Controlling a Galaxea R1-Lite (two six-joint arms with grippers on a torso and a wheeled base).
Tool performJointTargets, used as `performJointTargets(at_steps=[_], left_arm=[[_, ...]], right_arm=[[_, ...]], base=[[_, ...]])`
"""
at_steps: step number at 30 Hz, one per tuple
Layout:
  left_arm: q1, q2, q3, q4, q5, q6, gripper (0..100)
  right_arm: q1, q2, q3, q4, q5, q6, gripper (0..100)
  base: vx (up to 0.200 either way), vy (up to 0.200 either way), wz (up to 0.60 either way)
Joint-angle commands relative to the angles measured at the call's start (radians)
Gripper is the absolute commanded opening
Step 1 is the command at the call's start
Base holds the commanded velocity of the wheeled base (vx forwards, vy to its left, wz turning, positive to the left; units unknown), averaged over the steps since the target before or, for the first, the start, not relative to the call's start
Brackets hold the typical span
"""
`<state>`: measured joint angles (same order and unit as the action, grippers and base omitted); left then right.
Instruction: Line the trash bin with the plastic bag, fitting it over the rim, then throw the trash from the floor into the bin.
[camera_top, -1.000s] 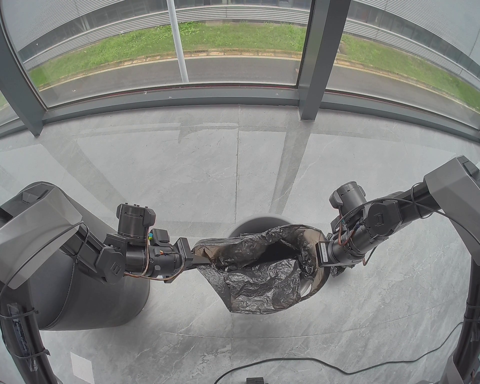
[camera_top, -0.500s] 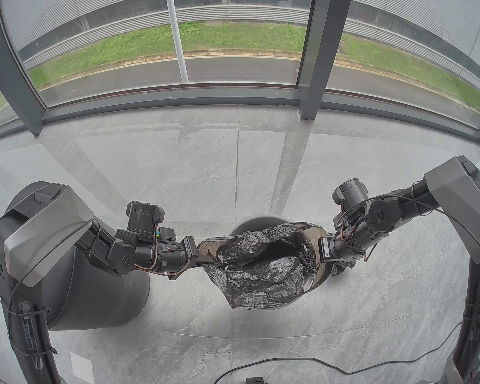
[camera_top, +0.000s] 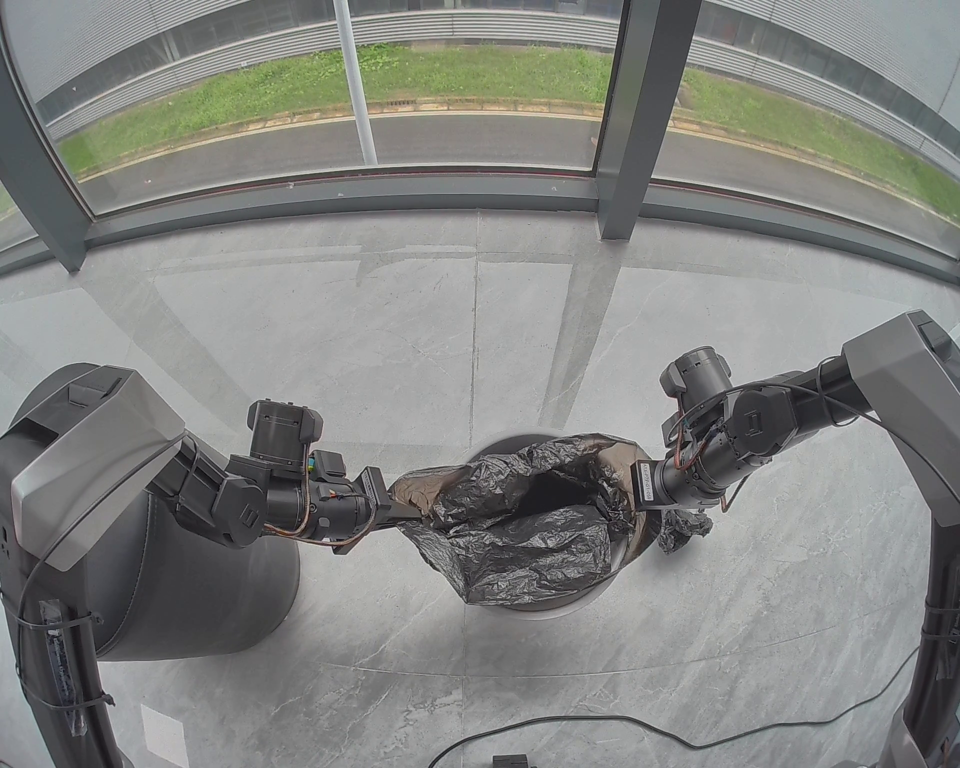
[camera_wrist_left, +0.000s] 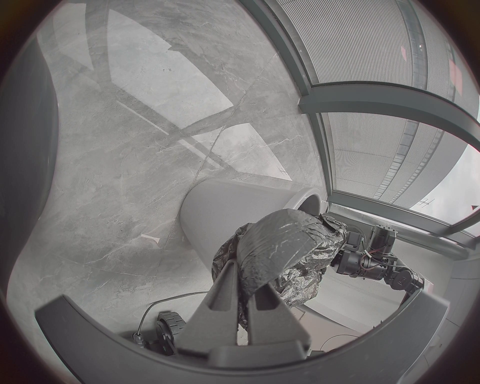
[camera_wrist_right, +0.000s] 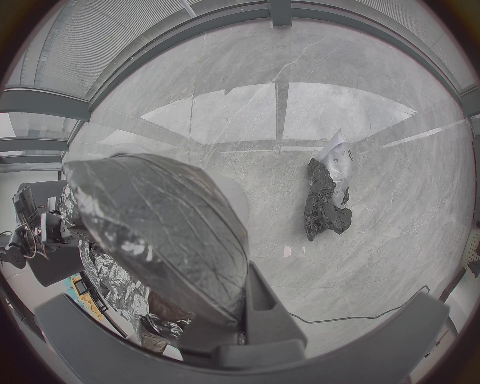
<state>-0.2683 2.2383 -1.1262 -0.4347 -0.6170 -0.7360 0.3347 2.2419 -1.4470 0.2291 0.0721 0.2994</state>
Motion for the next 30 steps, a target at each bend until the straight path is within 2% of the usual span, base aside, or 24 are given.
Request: performJointTargets(at_steps=[1, 15, 30], left_arm=[[-0.005, 0.012, -0.026, 0.001, 0.0, 0.0, 0], [-0.003, 0.064, -0.053, 0.004, 0.002, 0.02, 0], [-0.038, -0.025, 0.088, 0.011, 0.0, 0.021, 0]], right_arm=[[-0.006, 0.024, -0.026, 0.001, 0.0, 0.001, 0], [-0.019, 0.061, -0.059, 0.002, 0.002, 0.001, 0], [-0.011, 0.045, -0.013, 0.004, 0.002, 0.001, 0]], base=[[0.0, 0.0, 0.0], [0.0, 0.0, 0.0], [0.0, 0.0, 0.0]])
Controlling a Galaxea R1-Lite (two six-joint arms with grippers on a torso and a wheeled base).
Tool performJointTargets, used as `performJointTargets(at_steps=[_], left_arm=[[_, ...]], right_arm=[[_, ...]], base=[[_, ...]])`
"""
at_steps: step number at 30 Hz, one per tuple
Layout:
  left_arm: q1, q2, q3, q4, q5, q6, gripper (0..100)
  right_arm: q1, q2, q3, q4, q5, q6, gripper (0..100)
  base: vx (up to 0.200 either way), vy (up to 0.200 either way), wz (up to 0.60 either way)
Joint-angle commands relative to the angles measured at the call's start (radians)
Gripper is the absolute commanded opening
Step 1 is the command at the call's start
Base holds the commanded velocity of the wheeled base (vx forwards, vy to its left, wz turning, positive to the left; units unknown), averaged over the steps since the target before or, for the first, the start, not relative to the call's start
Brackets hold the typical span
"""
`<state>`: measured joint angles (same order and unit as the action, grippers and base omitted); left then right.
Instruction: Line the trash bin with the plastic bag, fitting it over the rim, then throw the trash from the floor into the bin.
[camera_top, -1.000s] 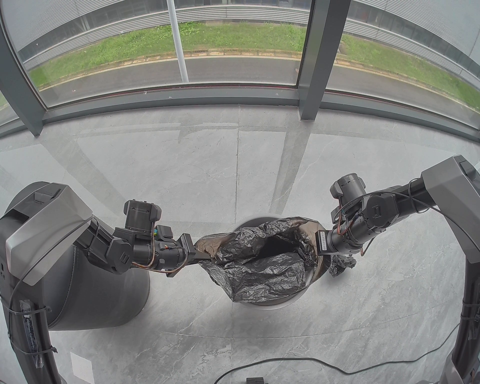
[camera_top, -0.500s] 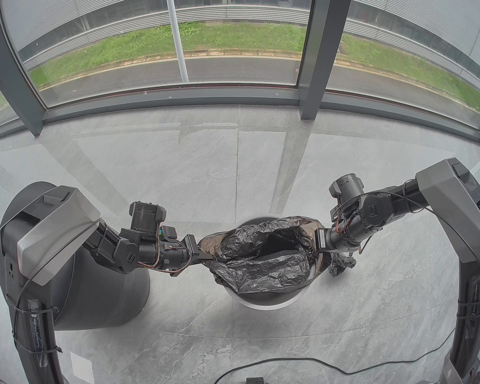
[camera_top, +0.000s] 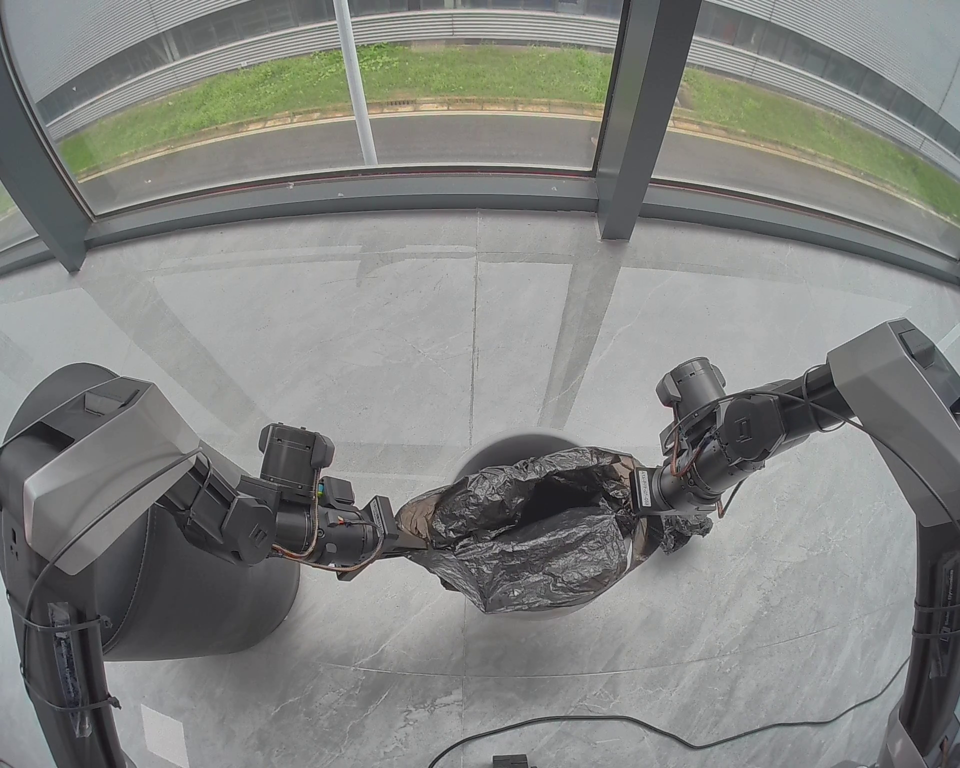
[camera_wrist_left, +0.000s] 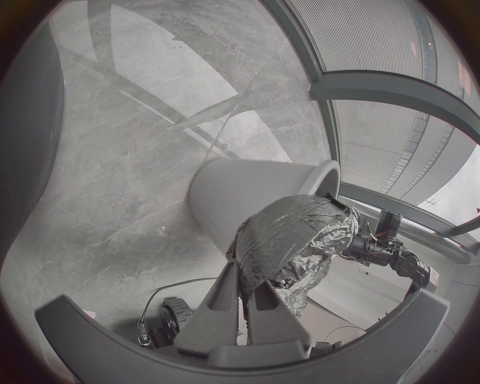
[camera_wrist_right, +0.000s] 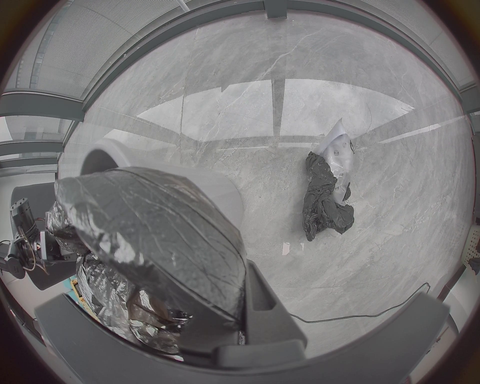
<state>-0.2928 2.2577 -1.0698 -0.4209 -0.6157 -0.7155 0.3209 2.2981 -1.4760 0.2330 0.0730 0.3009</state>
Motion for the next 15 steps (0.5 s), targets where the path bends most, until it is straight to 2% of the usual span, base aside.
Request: performJointTargets(at_steps=[1, 15], left_arm=[[-0.025, -0.061, 0.045, -0.003, -0.001, 0.001, 0], [-0.043, -0.061, 0.048, -0.01, -0.001, 0.001, 0]], right_arm=[[0.004, -0.012, 0.017, 0.0, 0.001, 0.0, 0], [0.01, -0.016, 0.028, -0.003, -0.016, 0.003, 0]], base=[[0.0, 0.0, 0.0], [0.0, 0.0, 0.0]])
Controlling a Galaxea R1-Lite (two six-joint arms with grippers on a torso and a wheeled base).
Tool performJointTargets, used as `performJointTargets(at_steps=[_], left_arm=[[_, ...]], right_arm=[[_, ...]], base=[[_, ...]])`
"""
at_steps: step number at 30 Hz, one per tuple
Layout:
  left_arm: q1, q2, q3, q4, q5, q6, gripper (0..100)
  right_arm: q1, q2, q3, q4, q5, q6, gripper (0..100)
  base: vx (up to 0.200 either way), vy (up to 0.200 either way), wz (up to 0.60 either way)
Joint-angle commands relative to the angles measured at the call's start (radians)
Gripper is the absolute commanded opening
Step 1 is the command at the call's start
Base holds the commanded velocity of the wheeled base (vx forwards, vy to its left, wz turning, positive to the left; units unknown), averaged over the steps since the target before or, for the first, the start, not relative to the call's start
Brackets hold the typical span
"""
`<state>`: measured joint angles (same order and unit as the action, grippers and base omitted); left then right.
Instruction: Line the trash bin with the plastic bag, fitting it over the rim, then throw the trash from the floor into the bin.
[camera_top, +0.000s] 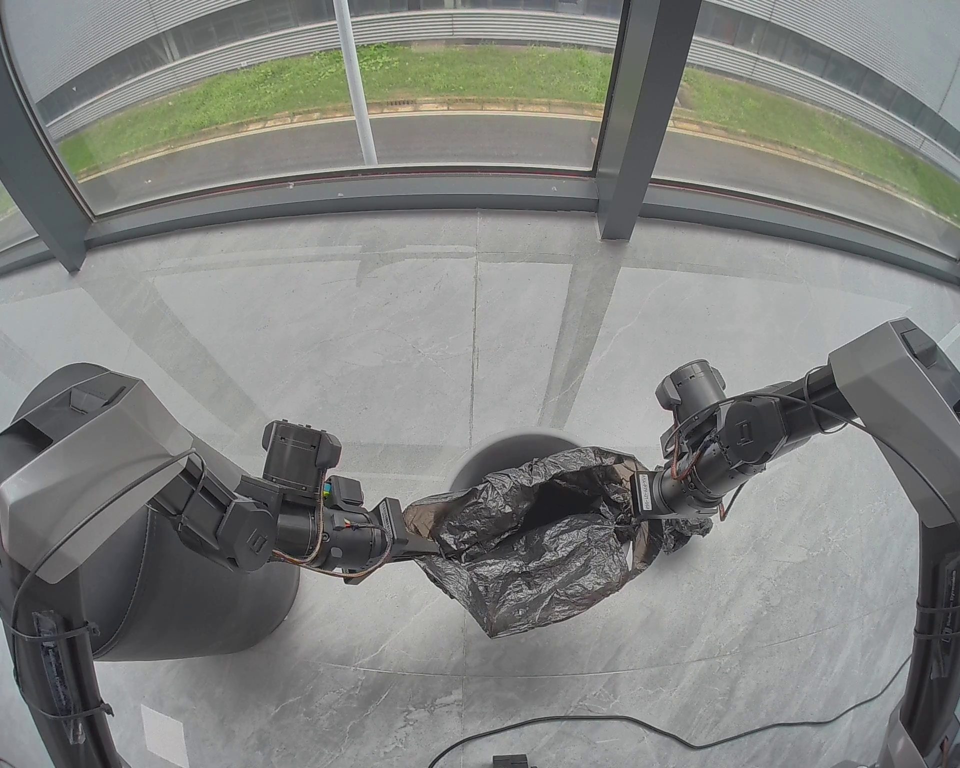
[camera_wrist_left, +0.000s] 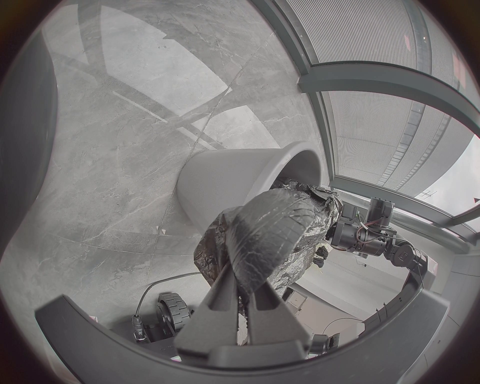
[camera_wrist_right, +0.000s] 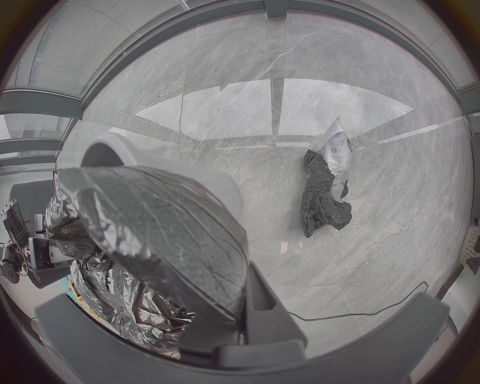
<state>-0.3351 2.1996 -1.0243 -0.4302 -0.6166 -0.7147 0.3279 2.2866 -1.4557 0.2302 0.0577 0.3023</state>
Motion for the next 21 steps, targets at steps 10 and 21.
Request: performJointTargets(at_steps=[10, 21], left_arm=[[-0.001, -0.014, 0.036, 0.004, 0.014, 0.017, 0], [-0.001, 0.062, -0.027, 0.001, 0.052, 0.038, 0]], right_arm=[[0.037, -0.039, 0.061, -0.002, -0.002, 0.004, 0], [0.036, -0.015, 0.06, -0.077, -0.004, 0.006, 0]], base=[[0.0, 0.0, 0.0], [0.0, 0.0, 0.0]])
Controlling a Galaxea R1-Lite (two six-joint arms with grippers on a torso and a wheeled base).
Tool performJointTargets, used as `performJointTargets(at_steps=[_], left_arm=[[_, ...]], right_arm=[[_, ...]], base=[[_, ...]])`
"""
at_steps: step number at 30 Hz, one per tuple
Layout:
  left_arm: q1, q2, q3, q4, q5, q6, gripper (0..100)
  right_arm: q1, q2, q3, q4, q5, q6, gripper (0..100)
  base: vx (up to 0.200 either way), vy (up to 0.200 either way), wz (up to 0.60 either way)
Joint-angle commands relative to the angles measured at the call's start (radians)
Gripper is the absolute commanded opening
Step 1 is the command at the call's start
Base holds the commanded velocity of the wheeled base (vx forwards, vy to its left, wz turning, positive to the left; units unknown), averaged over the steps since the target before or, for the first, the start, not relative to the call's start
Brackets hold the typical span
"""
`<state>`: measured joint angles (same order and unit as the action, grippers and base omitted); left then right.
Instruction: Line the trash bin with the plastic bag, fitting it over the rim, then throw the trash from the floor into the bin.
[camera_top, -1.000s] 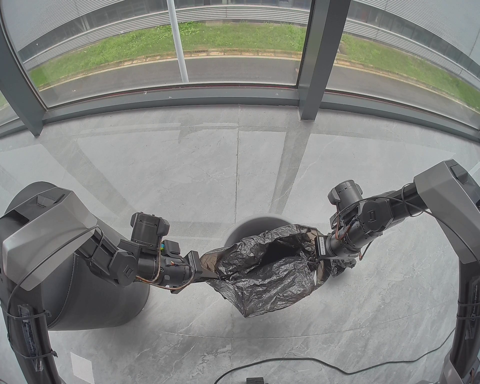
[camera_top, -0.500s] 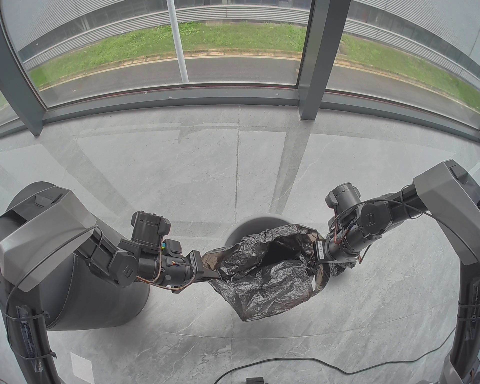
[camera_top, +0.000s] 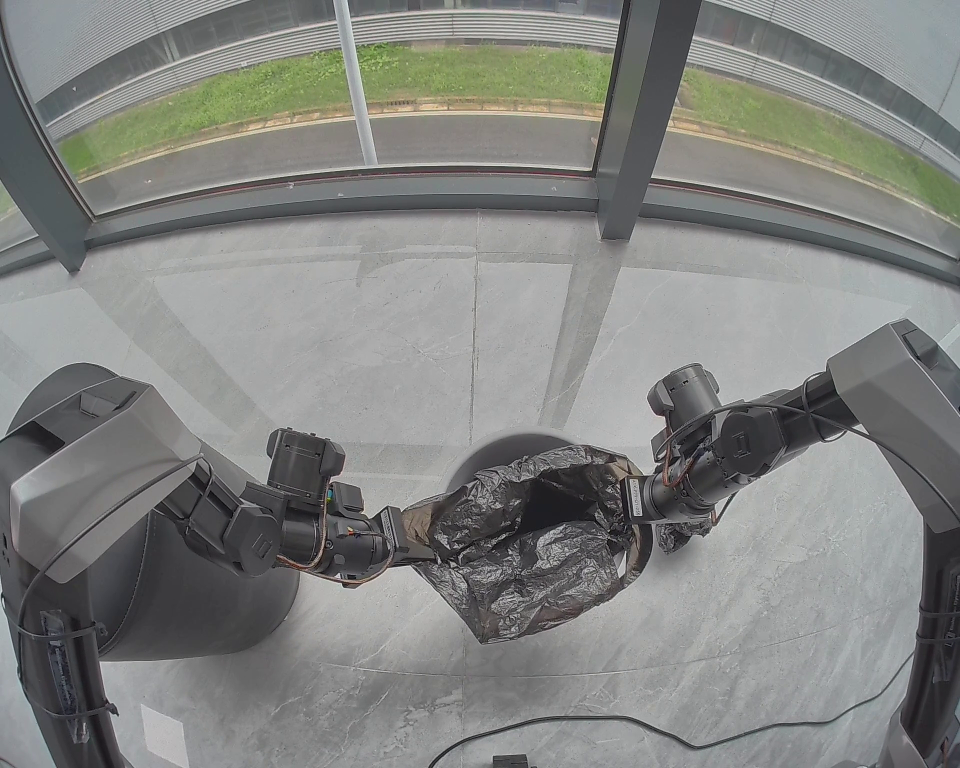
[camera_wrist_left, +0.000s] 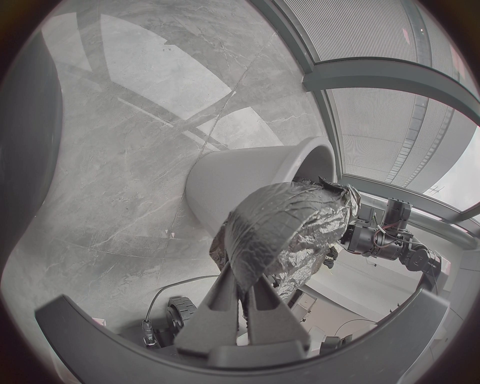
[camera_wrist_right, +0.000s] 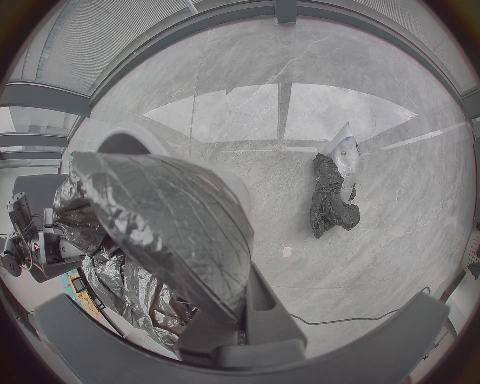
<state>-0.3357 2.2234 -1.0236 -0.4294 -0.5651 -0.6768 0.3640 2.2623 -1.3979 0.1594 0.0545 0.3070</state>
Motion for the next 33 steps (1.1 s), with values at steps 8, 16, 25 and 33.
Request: performJointTargets(at_steps=[8, 16, 25, 33], left_arm=[[0.0, 0.051, -0.056, 0.0, 0.001, 0.005, 0], [0.0, 0.039, -0.055, 0.0, 0.001, 0.003, 0], [0.0, 0.032, -0.053, -0.002, 0.001, 0.003, 0], [-0.002, 0.021, -0.049, 0.0, 0.002, 0.005, 0]], right_arm=[[-0.005, 0.008, 0.002, -0.007, -0.001, 0.0, 100], [-0.011, -0.047, 0.011, -0.006, 0.004, 0.001, 100], [-0.004, -0.13, 0.026, -0.001, 0.002, 0.001, 100], [0.0, -0.164, 0.025, -0.001, 0.001, 0.001, 100]], base=[[0.0, 0.0, 0.0], [0.0, 0.0, 0.0], [0.0, 0.0, 0.0], [0.0, 0.0, 0.0]])
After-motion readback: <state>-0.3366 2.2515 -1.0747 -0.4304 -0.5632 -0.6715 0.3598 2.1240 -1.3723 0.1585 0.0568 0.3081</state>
